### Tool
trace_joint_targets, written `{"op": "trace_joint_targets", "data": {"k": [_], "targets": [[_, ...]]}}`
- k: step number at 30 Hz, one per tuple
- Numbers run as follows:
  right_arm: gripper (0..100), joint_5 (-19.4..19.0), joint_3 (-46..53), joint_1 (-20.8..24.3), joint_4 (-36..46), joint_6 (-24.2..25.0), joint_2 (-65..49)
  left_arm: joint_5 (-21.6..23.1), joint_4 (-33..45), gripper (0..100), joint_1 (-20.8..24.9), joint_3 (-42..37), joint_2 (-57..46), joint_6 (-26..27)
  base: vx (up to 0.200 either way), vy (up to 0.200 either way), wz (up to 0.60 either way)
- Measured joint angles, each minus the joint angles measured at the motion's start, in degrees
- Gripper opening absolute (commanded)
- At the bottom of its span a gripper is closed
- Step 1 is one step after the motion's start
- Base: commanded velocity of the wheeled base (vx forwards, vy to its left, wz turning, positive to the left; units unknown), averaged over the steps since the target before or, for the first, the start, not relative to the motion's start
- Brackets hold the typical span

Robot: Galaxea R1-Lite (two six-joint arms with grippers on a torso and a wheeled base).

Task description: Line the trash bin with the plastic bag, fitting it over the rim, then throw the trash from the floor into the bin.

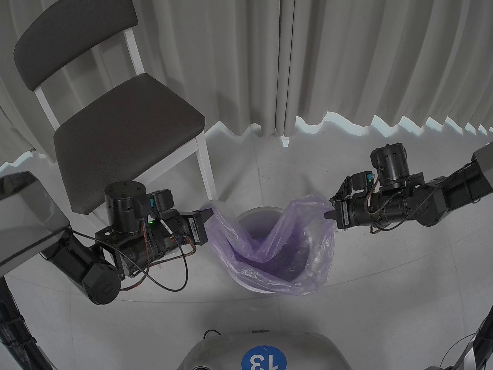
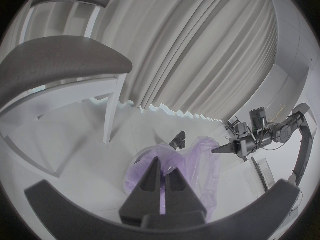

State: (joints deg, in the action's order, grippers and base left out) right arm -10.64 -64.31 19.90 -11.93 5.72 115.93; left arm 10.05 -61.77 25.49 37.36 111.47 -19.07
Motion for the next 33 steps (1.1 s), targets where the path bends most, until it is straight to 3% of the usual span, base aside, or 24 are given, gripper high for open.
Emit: {"op": "trace_joint_targets", "data": {"k": [4, 14, 20, 33], "targets": [[0, 4.4, -0.2, 2.0, 0.2, -4.5, 2.0, 0.0, 0.1, 0, -0.4, 0.0, -1.5, 0.1, 0.000, 0.000, 0.00], [0, 5.1, 1.7, 5.1, -0.8, -4.5, 4.6, 0.1, 0.1, 0, 0.1, 1.4, -0.8, 0.1, 0.000, 0.000, 0.00], [0, 3.9, 7.3, 0.9, -5.9, -4.7, 4.5, 0.1, 0.1, 0, 2.2, 3.9, 0.8, 0.0, 0.000, 0.000, 0.00], [0, -2.7, 14.5, -7.5, -9.4, -4.4, 2.9, 0.0, 0.8, 0, 5.4, 13.1, 8.6, -1.3, 0.000, 0.000, 0.00]]}}
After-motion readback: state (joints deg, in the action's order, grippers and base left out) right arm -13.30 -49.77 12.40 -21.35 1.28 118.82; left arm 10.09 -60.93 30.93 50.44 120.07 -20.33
